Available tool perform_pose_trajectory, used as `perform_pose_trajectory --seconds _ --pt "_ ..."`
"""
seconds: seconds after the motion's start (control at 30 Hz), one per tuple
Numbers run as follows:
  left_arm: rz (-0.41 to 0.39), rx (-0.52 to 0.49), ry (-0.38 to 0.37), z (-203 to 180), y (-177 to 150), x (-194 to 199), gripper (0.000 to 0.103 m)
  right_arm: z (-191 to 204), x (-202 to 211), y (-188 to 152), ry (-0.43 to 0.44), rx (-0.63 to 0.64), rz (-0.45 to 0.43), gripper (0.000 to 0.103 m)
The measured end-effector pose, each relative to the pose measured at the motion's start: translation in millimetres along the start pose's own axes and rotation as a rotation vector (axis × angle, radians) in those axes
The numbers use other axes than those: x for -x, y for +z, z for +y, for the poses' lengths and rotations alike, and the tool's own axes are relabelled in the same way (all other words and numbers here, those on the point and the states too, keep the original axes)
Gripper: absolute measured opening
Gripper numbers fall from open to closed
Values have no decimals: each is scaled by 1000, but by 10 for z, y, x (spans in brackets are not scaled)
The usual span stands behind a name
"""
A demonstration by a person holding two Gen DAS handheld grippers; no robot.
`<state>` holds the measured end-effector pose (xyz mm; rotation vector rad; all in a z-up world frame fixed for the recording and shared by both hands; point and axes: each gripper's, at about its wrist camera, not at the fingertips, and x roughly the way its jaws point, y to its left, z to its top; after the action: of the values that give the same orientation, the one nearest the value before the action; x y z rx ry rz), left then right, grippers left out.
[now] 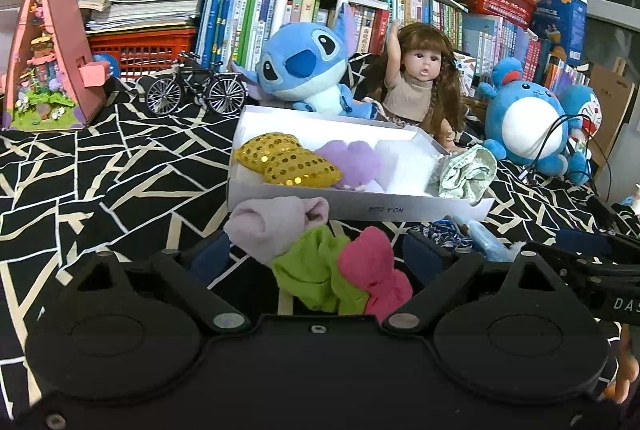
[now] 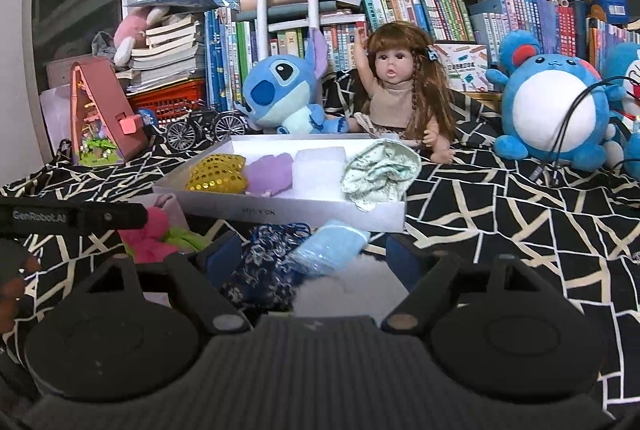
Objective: Organize soft objects
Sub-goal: 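Withdraw both tools from the box back toward the pile, then grasp the pink-and-green bow plush with the left tool while the right tool grasps the white fluffy ball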
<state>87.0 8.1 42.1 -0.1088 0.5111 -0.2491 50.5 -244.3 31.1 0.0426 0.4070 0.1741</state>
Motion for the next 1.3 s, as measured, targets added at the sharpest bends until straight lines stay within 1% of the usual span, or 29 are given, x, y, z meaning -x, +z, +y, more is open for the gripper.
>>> perform_pose_trajectory --seconds 0.33,0.53,0.97,1.07,1.2,1.3 --pt "-5 20 39 117 -123 104 93 -24 68 -117 -36 11 -7 88" --pt "-18 13 61 144 -164 149 93 -36 81 -161 -50 8 -6 88" --pt "-3 30 71 222 -285 153 92 -47 58 -251 -77 16 15 88" --pt "-3 45 58 228 -284 154 91 -48 39 -268 -82 19 19 88" --pt "-5 55 7 182 -287 175 90 -60 17 -297 -87 22 29 88" --pt "-9 37 -29 99 -284 168 90 -71 6 -318 -86 21 36 88"
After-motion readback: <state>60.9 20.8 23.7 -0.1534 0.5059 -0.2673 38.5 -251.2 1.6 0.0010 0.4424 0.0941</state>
